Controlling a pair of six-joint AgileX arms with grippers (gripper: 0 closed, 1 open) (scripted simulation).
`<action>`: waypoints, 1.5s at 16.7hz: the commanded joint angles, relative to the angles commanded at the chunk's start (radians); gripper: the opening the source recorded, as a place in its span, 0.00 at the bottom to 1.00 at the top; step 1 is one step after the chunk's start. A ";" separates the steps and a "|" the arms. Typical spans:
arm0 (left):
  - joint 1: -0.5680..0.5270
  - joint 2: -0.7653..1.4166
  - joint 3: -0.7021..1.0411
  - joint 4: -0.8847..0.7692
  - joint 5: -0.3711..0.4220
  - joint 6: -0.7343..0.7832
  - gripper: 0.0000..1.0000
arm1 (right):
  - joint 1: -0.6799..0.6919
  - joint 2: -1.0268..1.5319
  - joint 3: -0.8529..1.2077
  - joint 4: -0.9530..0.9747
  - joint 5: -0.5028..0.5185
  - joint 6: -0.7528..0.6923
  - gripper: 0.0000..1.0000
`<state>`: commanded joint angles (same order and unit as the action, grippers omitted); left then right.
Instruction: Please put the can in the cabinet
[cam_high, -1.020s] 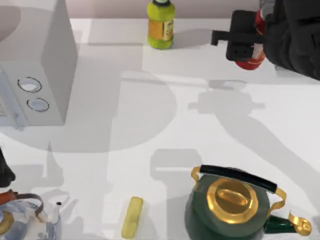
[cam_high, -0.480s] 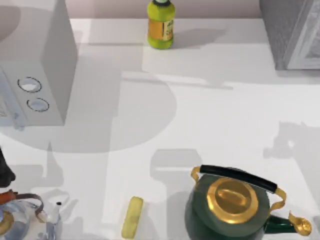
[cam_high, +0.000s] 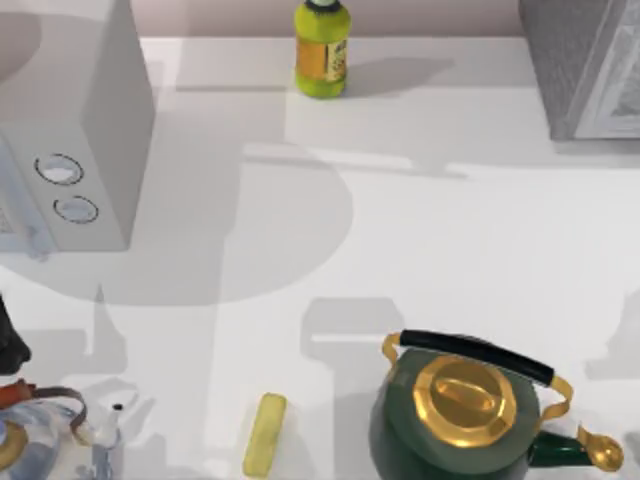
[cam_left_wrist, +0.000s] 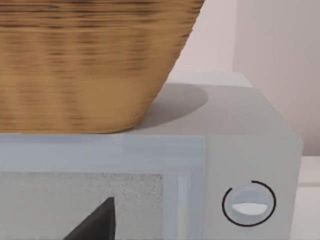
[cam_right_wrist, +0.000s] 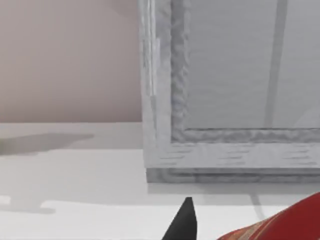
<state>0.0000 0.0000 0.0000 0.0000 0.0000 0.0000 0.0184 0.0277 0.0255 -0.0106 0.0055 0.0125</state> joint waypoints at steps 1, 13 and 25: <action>0.000 0.000 0.000 0.000 0.000 0.000 1.00 | -0.013 -0.019 -0.018 0.007 -0.004 -0.009 0.00; 0.000 0.000 0.000 0.000 0.000 0.000 1.00 | 0.008 0.195 0.200 -0.073 0.036 -0.010 0.00; 0.000 0.000 0.000 0.000 0.000 0.000 1.00 | 0.123 1.054 1.406 -0.338 0.163 0.011 0.00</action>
<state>0.0000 0.0000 0.0000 0.0000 0.0000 0.0000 0.1411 1.0820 1.4312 -0.3487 0.1683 0.0236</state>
